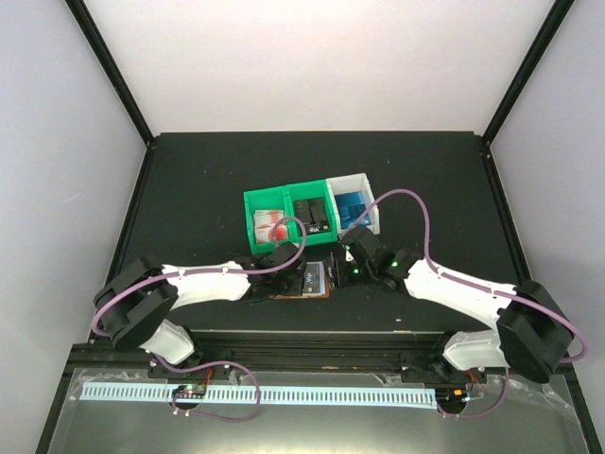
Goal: Put the credit cards into the card holder
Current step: Insert the credit card into the card holder, then turn over the card slot in the card holder.
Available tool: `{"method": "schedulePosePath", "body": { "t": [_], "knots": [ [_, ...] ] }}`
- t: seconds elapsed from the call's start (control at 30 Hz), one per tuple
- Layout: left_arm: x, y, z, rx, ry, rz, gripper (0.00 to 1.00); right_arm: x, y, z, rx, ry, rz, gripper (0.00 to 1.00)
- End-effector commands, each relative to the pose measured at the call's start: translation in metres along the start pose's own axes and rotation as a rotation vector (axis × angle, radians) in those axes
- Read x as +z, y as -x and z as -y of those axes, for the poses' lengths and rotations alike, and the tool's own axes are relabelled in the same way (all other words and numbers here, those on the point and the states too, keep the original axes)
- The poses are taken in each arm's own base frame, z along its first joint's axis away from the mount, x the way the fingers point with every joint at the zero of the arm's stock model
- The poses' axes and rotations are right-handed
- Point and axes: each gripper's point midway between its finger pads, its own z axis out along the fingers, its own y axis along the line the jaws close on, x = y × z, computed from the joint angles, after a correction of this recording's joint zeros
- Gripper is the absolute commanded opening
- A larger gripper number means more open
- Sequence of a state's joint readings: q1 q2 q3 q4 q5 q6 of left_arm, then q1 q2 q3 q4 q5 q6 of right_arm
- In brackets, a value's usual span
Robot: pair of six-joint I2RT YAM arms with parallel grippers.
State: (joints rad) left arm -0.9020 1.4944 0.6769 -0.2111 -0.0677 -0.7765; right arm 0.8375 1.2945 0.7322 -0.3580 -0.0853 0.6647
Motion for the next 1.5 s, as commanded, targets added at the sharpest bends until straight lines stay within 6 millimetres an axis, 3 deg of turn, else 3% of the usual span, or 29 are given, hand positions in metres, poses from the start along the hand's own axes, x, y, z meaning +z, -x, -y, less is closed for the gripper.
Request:
{"method": "schedulePosePath", "body": {
  "t": [0.0,0.33,0.57,0.8,1.1,1.47],
  "knots": [
    [0.008,0.001,0.001,0.004,-0.017,-0.002,0.15,0.004,0.010,-0.011,0.020,0.029,0.026,0.01],
    [0.012,-0.010,-0.014,-0.006,0.015,-0.018,0.04,0.017,0.002,-0.003,0.065,0.006,-0.001,0.01],
    [0.015,-0.015,-0.018,-0.015,0.015,-0.031,0.03,0.023,-0.001,-0.005,0.075,0.020,-0.020,0.01],
    [0.015,-0.015,-0.018,-0.018,0.014,-0.031,0.03,0.026,-0.005,0.006,0.125,-0.036,-0.027,0.01],
    [0.016,-0.015,-0.017,-0.020,0.010,-0.032,0.03,0.016,0.000,0.013,0.204,-0.058,0.032,0.01],
    [0.015,-0.015,-0.016,-0.020,0.002,-0.032,0.03,0.030,-0.006,-0.003,0.174,0.023,-0.031,0.01]
  ]
}}
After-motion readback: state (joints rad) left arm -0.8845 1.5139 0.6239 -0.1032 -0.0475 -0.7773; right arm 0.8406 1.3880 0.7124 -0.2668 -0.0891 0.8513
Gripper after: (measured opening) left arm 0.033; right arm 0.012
